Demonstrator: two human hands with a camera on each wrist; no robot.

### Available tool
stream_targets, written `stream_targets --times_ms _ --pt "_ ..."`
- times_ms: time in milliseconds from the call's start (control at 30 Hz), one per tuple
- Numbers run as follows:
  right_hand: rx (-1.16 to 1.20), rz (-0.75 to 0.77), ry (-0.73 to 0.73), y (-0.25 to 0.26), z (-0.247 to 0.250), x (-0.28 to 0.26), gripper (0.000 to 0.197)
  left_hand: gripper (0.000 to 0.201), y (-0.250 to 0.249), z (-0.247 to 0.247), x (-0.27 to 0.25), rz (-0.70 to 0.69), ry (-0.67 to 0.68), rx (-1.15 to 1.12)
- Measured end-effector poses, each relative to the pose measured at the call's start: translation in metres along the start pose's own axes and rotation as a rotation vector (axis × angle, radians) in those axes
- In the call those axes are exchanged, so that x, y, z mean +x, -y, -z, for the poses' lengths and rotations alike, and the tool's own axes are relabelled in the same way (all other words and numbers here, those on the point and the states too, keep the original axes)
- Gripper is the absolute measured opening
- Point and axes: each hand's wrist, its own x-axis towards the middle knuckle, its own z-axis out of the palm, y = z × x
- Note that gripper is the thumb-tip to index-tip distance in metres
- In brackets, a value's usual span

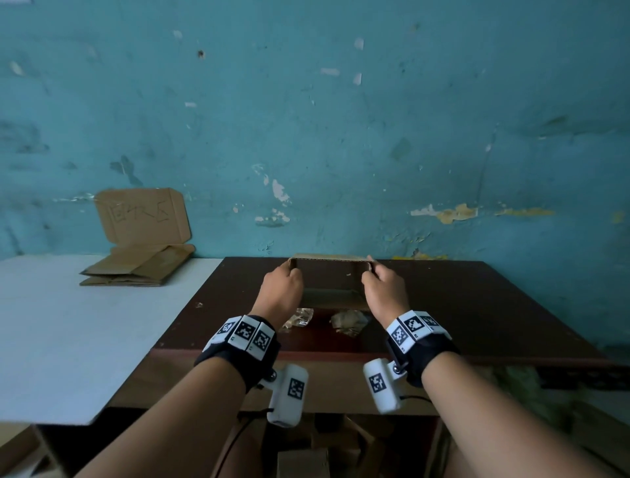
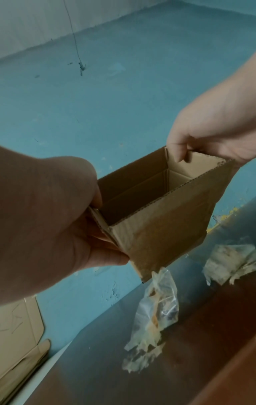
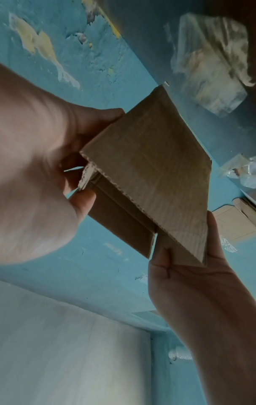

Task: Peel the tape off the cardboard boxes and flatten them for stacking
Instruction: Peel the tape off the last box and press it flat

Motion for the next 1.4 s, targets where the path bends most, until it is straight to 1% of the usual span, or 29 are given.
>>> stream_targets --times_ms 33,67,100,133,200,267,333,367,433,467,533,567,600,633,667,733,833,900,967,1000,1033,1100,1133,1167,1200,1267,1300,1333,1400 --pt "0.01 -0.004 0.002 0.0 -0.001 0.0 0.023 0.023 0.0 0.002 0.0 0.005 -0.005 -0.024" --pt "0.019 -0.014 0.007 0.0 -0.002 0.0 0.025 0.023 -0.001 0.003 0.0 0.007 -0.008 -0.034" --pt "0.035 -0.019 0.01 0.001 -0.002 -0.001 0.022 0.023 -0.002 0.005 0.0 0.002 -0.004 -0.033" --pt "0.065 -0.021 0.007 0.001 -0.002 -0.002 0.024 0.022 -0.002 0.007 0.0 -0.002 0.011 -0.021" --pt "0.149 -0.041 0.002 0.002 -0.003 -0.001 0.045 0.021 -0.001 0.008 0.002 0.0 0.055 -0.005" --pt "0.24 -0.057 0.014 0.006 -0.002 -0.003 0.053 0.023 0.0 0.008 0.005 0.025 0.115 -0.047" --pt "0.368 -0.089 0.031 0.009 -0.004 -0.003 0.06 0.02 0.002 0.007 0.007 0.096 0.195 -0.206" --pt "0.446 -0.112 0.036 0.012 -0.004 -0.004 0.064 0.022 0.004 0.007 0.007 0.156 0.217 -0.334" --pt "0.608 -0.177 0.037 0.014 -0.006 -0.001 0.068 0.036 0.006 0.009 0.009 0.301 0.202 -0.611" --pt "0.667 -0.201 0.041 0.015 -0.008 0.002 0.066 0.045 0.008 0.01 0.013 0.341 0.188 -0.687" --pt "0.769 -0.241 0.062 0.016 -0.01 0.004 0.05 0.057 0.01 0.011 0.017 0.365 0.161 -0.666" --pt "0.831 -0.272 0.076 0.016 -0.009 0.005 0.036 0.055 0.01 0.012 0.018 0.362 0.143 -0.64" --pt "0.893 -0.296 0.104 0.015 -0.009 0.007 0.022 0.048 0.009 0.013 0.019 0.354 0.136 -0.628" --pt "0.922 -0.319 0.126 0.013 -0.008 0.008 0.018 0.041 0.01 0.014 0.021 0.348 0.139 -0.63" --pt "0.933 -0.332 0.143 0.012 -0.008 0.01 0.025 0.036 0.01 0.014 0.023 0.351 0.149 -0.634" --pt "0.889 -0.353 0.131 0.01 -0.008 0.011 0.038 0.031 0.008 0.016 0.026 0.373 0.174 -0.627" --pt "0.754 -0.337 0.102 0.004 -0.011 0.016 0.048 0.024 0.008 0.019 0.031 0.389 0.197 -0.609" --pt "0.75 -0.347 0.111 -0.002 -0.013 0.018 0.054 0.014 0.01 0.02 0.032 0.402 0.208 -0.598" --pt "0.735 -0.33 0.133 -0.008 -0.014 0.022 0.063 0.015 0.014 0.019 0.033 0.447 0.233 -0.608" --pt "0.71 -0.316 0.147 0.003 -0.013 0.013 0.066 0.017 0.015 0.019 0.033 0.472 0.243 -0.621" --pt "0.696 -0.297 0.164 0.007 -0.012 0.011 0.065 0.02 0.017 0.018 0.032 0.489 0.252 -0.63" --pt "0.626 -0.255 0.226 0.015 -0.011 0.006 0.045 0.038 0.022 0.017 0.031 0.485 0.258 -0.638" --pt "0.576 -0.233 0.243 0.016 -0.011 0.007 0.04 0.047 0.025 0.017 0.03 0.479 0.268 -0.63" --pt "0.526 -0.199 0.239 0.015 -0.011 0.008 0.038 0.05 0.027 0.018 0.03 0.474 0.273 -0.622" --pt "0.454 -0.16 0.228 0.014 -0.012 0.01 0.037 0.048 0.03 0.018 0.029 0.473 0.271 -0.626" --pt "0.319 -0.114 0.214 0.009 -0.013 0.013 0.032 0.039 0.036 0.019 0.031 0.491 0.243 -0.656" --pt "0.278 -0.103 0.199 0.003 -0.015 0.016 0.032 0.034 0.037 0.02 0.031 0.496 0.223 -0.669" --pt "0.258 -0.127 0.196 0.0 -0.015 0.016 0.038 0.031 0.038 0.021 0.032 0.491 0.212 -0.69" --pt "0.218 -0.15 0.166 -0.008 -0.015 0.017 0.057 0.036 0.042 0.022 0.038 0.457 0.215 -0.735"
